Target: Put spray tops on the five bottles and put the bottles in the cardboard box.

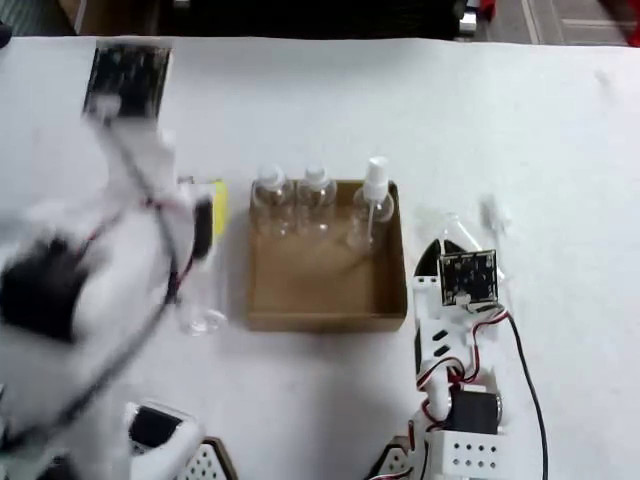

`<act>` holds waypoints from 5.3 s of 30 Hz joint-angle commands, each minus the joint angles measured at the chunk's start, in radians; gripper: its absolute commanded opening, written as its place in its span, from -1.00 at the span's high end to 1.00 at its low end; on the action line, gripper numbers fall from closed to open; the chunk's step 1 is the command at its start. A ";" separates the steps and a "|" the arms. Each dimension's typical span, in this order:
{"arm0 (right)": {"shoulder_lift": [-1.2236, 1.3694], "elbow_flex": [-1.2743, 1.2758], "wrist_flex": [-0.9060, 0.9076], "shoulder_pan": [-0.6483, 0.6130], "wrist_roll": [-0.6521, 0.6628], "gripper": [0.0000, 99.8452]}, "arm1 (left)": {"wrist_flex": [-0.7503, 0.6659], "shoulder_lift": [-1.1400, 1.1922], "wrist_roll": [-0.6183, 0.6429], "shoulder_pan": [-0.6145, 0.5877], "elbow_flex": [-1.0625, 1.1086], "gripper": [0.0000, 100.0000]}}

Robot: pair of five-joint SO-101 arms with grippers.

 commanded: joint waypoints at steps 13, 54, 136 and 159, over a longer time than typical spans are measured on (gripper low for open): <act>-0.007 0.020 -0.048 0.001 0.012 0.97 | -1.076 -1.208 -0.305 0.096 1.473 0.94; -0.007 0.020 -0.045 0.002 0.012 0.97 | -1.557 -0.868 -0.146 0.173 1.867 0.95; -0.007 0.020 -0.044 0.001 0.012 0.97 | -1.416 -0.871 -0.077 0.226 1.847 0.79; -0.007 0.020 -0.044 0.001 0.012 0.97 | -1.140 -0.872 -0.069 0.226 1.683 0.65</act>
